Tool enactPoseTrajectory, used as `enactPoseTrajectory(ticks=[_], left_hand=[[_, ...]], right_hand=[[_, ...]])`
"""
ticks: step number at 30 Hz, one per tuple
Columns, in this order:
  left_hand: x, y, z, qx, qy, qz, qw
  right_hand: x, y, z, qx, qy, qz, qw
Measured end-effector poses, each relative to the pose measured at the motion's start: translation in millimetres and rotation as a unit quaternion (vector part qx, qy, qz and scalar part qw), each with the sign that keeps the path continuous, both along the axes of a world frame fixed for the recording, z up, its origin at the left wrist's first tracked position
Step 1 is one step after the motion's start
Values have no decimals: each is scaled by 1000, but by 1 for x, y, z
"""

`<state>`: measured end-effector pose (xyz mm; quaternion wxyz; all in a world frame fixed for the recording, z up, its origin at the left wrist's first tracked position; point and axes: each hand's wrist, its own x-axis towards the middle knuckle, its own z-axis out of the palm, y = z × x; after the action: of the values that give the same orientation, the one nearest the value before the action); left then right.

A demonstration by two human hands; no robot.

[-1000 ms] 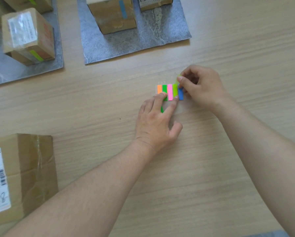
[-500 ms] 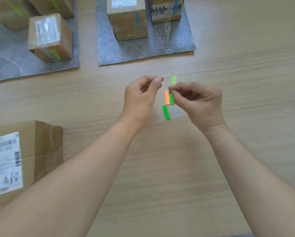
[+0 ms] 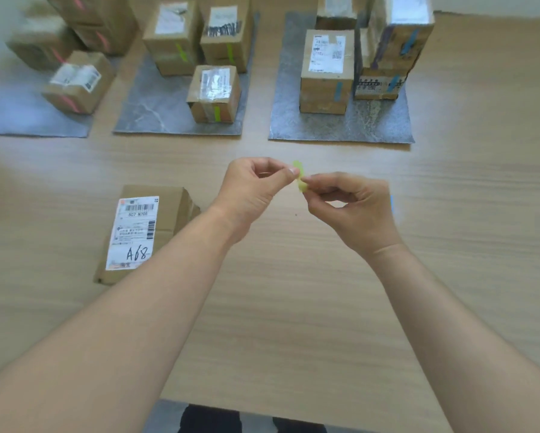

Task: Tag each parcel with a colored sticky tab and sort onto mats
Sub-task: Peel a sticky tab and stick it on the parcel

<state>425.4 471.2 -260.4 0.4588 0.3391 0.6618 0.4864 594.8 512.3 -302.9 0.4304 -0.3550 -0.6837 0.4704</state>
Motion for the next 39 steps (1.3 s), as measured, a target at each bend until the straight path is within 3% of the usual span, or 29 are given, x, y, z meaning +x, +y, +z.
enactPoseTrajectory(ticks=[5, 12, 21, 27, 31, 35, 39], left_hand=[[-54, -46, 16, -11, 74, 44, 996], [-128, -110, 28, -32, 109, 64, 991], [-190, -185, 6, -31, 96, -13, 995], [-202, -224, -30, -16, 84, -20, 996], [-193, -241, -56, -28, 89, -30, 995], [-173, -250, -73, -45, 101, -14, 994], [-156, -251, -78, -66, 115, 24, 991]], right_hand=[[-43, -22, 16, -35, 5, 27, 999], [-118, -77, 24, -78, -43, 34, 995], [-174, -157, 3, 62, -186, 52, 979], [-183, -192, -3, 100, -399, 128, 902], [-190, -190, 8, 102, -450, 152, 874], [-196, -184, 24, 112, -538, 210, 809], [-200, -183, 30, 116, -571, 228, 780]])
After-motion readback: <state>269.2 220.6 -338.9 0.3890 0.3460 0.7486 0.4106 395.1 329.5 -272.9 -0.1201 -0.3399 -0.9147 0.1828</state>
